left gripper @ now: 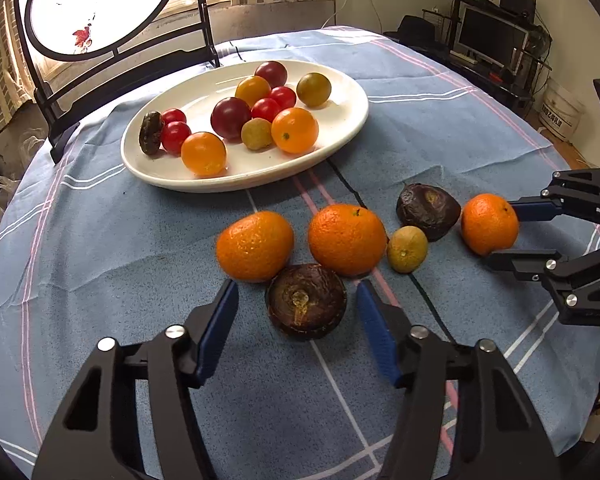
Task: Organize fruits
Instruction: 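Grasp another passion fruit with the left tool while the right tool grasps an orange, then place the passion fruit on the plate with the left tool while the right tool places the orange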
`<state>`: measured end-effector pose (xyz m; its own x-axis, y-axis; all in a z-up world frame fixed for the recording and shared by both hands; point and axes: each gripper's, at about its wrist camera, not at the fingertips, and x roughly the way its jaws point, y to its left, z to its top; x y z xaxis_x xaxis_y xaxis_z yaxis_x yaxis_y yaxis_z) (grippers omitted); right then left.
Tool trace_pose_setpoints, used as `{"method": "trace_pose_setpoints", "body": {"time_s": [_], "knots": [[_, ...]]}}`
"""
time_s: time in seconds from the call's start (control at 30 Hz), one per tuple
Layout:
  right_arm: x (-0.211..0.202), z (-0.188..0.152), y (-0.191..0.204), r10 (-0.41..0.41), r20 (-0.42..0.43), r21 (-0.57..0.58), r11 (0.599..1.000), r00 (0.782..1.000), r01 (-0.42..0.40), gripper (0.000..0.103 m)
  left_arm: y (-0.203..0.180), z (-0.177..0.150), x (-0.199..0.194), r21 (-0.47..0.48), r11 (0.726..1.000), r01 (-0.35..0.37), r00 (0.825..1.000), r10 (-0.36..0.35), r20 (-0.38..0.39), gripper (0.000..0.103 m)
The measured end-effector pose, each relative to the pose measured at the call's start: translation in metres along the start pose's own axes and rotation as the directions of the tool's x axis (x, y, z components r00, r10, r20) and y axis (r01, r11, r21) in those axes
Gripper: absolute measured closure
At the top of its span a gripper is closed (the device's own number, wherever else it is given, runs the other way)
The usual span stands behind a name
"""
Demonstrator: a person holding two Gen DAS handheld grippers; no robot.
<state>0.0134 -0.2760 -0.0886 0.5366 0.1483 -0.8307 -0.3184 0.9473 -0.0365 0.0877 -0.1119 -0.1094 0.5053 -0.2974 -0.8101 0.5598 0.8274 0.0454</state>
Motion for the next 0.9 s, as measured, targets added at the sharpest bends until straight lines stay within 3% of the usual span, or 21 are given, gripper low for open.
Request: {"method": "trace_pose_setpoints", "body": {"time_s": [0.07,0.47,0.73,0.9], "knots": [[-0.002,-0.001,-0.001,-0.002,0.004,0.006,1.0,1.0,0.002,0.06,0.001,-0.001,0.0,-0.013,0.999,0.04,0.999,-0.04,-0.007,0.061],[-0.014,0.004,0.018,0.058,0.024,-0.033,0.998,0.998,-0.057,0.06,0.009,-0.013,-0.043,0.033,0.999,0.03,0.998,-0.032,0.058,0.062],[-0.014,0.028,0.03,0.087,0.046,-0.044,0.995,0.995,-0.085,0.06,0.039,0.014,-0.052,-0.042,0.999,-0.002,0.995,0.006,0.104,0.062],[-0.022,0.057,0.03,0.066,0.095,-0.057,0.996,0.993,-0.061,0.06,0.057,0.046,-0.052,-0.077,0.996,-0.037,0.99,0.047,0.132,0.062]]}}
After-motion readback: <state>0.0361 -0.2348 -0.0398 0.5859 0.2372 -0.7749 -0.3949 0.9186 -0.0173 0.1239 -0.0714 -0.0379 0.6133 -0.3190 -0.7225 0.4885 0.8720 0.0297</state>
